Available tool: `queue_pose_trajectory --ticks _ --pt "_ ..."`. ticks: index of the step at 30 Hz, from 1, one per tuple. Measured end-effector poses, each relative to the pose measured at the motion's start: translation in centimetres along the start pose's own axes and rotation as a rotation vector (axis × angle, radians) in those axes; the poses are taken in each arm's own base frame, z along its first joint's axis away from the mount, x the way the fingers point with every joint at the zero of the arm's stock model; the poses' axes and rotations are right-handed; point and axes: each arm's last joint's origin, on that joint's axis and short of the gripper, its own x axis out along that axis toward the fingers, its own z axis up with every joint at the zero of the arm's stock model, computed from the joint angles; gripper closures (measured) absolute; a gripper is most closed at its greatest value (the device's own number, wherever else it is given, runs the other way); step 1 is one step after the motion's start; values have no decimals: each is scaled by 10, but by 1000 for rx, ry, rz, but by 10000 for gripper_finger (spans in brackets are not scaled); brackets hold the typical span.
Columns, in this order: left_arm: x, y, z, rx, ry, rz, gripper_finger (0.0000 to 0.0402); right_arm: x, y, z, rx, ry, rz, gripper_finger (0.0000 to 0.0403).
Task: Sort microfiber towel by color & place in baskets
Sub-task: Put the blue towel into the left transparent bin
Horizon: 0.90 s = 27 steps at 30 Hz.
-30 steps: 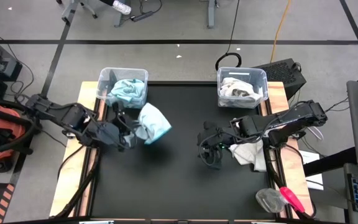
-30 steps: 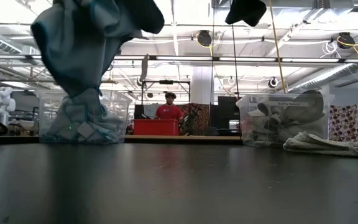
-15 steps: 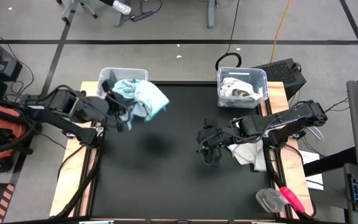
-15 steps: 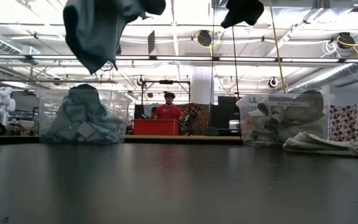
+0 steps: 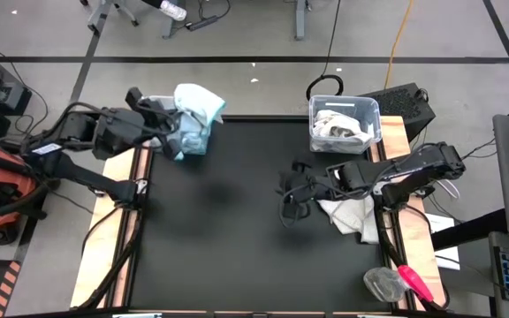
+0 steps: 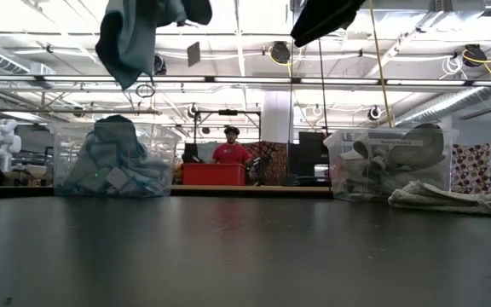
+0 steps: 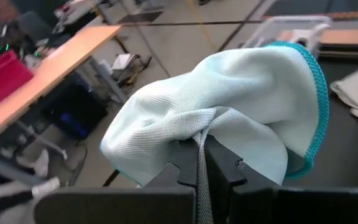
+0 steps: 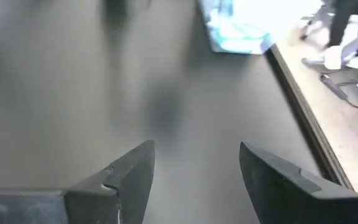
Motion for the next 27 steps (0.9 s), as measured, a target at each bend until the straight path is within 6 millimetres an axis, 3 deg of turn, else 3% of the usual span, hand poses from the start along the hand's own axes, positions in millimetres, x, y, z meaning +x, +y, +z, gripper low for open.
queue_pose_trajectory --ticks 10,18,27 --pt "8 13 -6 -111 69 99 394 5 -10 7 25 -43 -29 177" --pt "19 35 -11 -158 134 247 394 5 -11 9 39 -59 -28 177" --pt "49 50 -29 -191 267 344 386 7 -14 12 94 -83 -34 177"
